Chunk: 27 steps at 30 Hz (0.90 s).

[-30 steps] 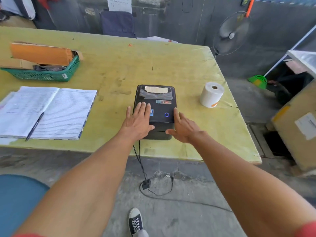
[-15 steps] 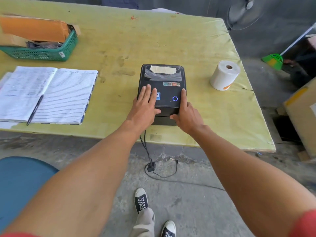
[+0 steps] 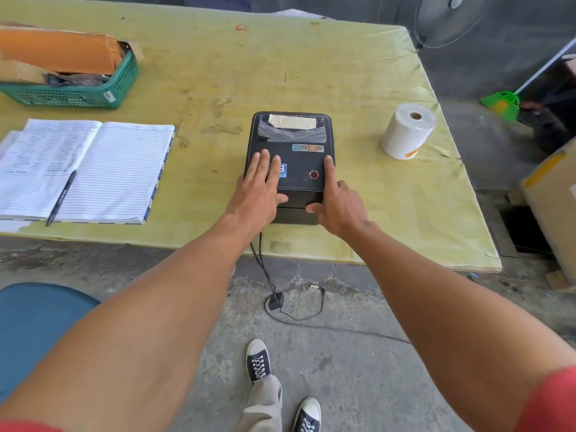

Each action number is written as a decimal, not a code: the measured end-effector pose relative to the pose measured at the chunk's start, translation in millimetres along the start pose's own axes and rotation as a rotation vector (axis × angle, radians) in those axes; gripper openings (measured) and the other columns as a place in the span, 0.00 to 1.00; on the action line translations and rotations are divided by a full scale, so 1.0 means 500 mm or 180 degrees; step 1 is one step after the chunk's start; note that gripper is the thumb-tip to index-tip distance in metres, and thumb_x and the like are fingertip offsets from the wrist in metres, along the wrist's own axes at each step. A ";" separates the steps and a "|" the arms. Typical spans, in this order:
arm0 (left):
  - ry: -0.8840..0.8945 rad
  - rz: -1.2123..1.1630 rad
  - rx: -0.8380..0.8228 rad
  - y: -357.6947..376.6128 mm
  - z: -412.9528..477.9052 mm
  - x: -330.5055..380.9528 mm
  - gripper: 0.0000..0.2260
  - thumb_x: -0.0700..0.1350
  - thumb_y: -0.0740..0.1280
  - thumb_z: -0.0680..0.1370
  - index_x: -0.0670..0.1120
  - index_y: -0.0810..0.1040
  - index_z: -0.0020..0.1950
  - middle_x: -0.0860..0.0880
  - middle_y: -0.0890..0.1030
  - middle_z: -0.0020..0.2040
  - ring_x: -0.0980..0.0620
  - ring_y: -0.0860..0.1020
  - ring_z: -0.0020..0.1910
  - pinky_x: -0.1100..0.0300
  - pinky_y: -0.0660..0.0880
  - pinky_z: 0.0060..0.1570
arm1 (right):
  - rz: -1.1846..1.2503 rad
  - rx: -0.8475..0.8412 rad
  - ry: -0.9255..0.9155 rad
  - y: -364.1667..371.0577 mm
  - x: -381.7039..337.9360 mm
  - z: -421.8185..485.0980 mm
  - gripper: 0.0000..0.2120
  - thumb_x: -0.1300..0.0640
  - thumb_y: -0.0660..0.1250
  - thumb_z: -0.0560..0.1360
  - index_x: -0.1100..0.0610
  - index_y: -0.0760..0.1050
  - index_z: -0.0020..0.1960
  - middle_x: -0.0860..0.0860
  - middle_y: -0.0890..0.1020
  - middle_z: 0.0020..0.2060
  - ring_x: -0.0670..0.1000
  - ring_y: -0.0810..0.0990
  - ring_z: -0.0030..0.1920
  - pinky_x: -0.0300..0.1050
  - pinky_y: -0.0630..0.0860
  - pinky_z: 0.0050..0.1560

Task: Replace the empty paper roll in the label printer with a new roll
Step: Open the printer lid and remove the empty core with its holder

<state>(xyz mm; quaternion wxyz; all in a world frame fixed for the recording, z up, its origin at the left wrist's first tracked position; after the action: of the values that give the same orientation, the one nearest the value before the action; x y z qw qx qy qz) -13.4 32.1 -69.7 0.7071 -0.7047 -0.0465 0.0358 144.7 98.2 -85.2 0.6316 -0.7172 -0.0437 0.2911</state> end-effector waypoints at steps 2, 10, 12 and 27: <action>0.0023 0.0097 -0.0038 -0.005 0.001 0.001 0.36 0.55 0.56 0.84 0.38 0.40 0.80 0.35 0.42 0.81 0.39 0.41 0.80 0.45 0.54 0.78 | 0.0000 -0.0018 0.0006 -0.002 0.002 0.002 0.50 0.49 0.71 0.76 0.54 0.36 0.80 0.66 0.77 0.54 0.65 0.80 0.47 0.57 0.77 0.50; 0.0390 0.0103 -0.0110 -0.084 0.028 -0.027 0.35 0.59 0.55 0.83 0.38 0.49 0.81 0.37 0.52 0.81 0.41 0.50 0.81 0.51 0.50 0.78 | 0.0191 -0.0177 -0.0111 -0.072 0.007 0.032 0.45 0.44 0.73 0.72 0.49 0.46 0.77 0.60 0.82 0.55 0.63 0.79 0.45 0.54 0.76 0.47; 0.0466 -0.0113 -0.0043 -0.131 0.054 -0.044 0.34 0.60 0.58 0.82 0.41 0.57 0.80 0.39 0.60 0.80 0.42 0.58 0.79 0.49 0.59 0.75 | 0.0314 -0.0230 -0.0158 -0.117 0.004 0.051 0.42 0.41 0.72 0.70 0.48 0.51 0.74 0.59 0.82 0.55 0.61 0.75 0.43 0.53 0.74 0.45; -0.0680 -0.1946 0.1509 -0.274 0.236 -0.097 0.26 0.50 0.68 0.79 0.41 0.65 0.72 0.41 0.69 0.68 0.42 0.76 0.60 0.57 0.72 0.51 | 0.0521 0.1180 0.0343 -0.315 -0.103 0.250 0.17 0.48 0.63 0.81 0.58 0.67 0.63 0.55 0.74 0.40 0.56 0.72 0.35 0.50 0.66 0.36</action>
<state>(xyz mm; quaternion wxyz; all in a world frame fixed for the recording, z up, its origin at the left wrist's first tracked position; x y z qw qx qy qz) -77.3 143.0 67.0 0.8193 -0.4680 -0.3177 -0.0934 91.3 217.3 76.3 0.7284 -0.6045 0.1029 0.3057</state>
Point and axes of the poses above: each hand's wrist, its own z-axis towards the middle knuckle, its own y-axis out of the palm, x = y × z, the point moved 4 cm from there along z, towards the middle knuckle
